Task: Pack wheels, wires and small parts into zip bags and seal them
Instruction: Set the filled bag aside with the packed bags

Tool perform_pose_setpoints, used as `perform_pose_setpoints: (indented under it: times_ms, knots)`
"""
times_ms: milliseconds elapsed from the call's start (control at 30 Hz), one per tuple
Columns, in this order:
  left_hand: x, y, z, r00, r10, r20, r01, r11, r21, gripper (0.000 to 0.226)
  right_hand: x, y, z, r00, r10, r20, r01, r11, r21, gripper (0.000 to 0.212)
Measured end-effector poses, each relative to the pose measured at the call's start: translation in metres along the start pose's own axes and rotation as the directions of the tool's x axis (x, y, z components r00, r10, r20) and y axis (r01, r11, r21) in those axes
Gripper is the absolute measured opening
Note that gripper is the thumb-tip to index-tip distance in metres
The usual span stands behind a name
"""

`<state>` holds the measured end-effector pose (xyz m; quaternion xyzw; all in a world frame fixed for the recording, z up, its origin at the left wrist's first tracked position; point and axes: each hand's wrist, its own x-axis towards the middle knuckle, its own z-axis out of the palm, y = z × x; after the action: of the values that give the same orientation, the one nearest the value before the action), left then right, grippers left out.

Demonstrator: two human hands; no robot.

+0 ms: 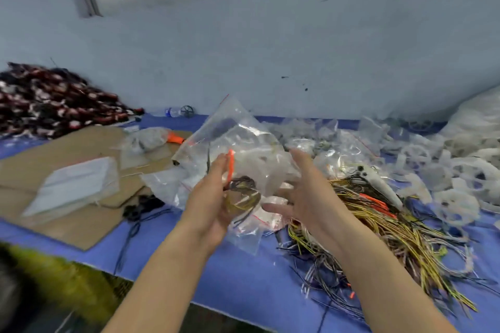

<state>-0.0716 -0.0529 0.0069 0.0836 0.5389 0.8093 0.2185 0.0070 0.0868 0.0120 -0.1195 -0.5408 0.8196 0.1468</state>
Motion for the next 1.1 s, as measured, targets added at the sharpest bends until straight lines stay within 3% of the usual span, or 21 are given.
perform_pose_setpoints:
  times_ms: [167,300,400,500,633,700,767,833,933,1033,1100]
  knots:
    - [0.053,0.026,-0.042,0.982,-0.020,-0.187,-0.023,0.974,-0.224,0.046,0.029,0.008,0.037,0.999,0.033,-0.020,-0.035,0.993,-0.113,0.028]
    - [0.097,0.041,-0.064,0.964,-0.070,-0.257,-0.013,0.951,-0.309,0.043,0.042,0.015,0.043,0.998,0.057,-0.004,-0.057,0.977,-0.206,0.016]
    - [0.124,0.050,-0.075,0.940,-0.040,-0.338,-0.043,0.971,-0.235,0.025,0.048,0.014,0.038,0.997,0.075,0.007,-0.070,0.960,-0.270,0.020]
    - [0.142,0.050,-0.087,0.933,-0.090,-0.350,0.048,0.991,-0.125,0.015,0.051,0.012,0.031,0.997,0.073,0.018,-0.063,0.942,-0.331,0.027]
    - [0.154,0.042,-0.090,0.848,-0.065,-0.527,0.107,0.993,0.050,0.030,0.053,0.020,0.019,0.999,0.036,0.018,-0.022,0.864,-0.503,0.032]
    - [0.151,0.039,-0.086,0.789,0.009,-0.614,0.088,0.988,0.127,0.040,0.054,0.033,0.015,0.997,-0.044,0.057,0.071,0.700,-0.711,0.035]
    - [0.140,0.035,-0.078,0.739,0.057,-0.671,0.085,0.981,0.177,0.043,0.055,0.052,0.016,0.983,-0.117,0.139,0.175,0.421,-0.890,0.041]
    - [0.126,0.030,-0.071,0.714,0.106,-0.692,0.101,0.962,0.253,0.046,0.056,0.071,0.018,0.971,-0.138,0.196,0.218,0.161,-0.963,0.047]
    - [0.100,0.017,-0.057,0.746,0.145,-0.649,0.083,0.948,0.307,0.044,0.058,0.091,0.018,0.975,-0.105,0.196,0.181,-0.133,-0.974,0.045]
    - [0.071,-0.001,-0.038,0.817,0.198,-0.541,0.005,0.936,0.351,0.043,0.063,0.098,0.015,0.968,-0.138,0.209,0.157,-0.315,-0.936,0.030]
    - [0.056,-0.012,-0.025,0.862,0.210,-0.462,-0.025,0.927,0.374,0.040,0.065,0.096,0.015,0.961,-0.169,0.220,0.156,-0.327,-0.932,0.027]
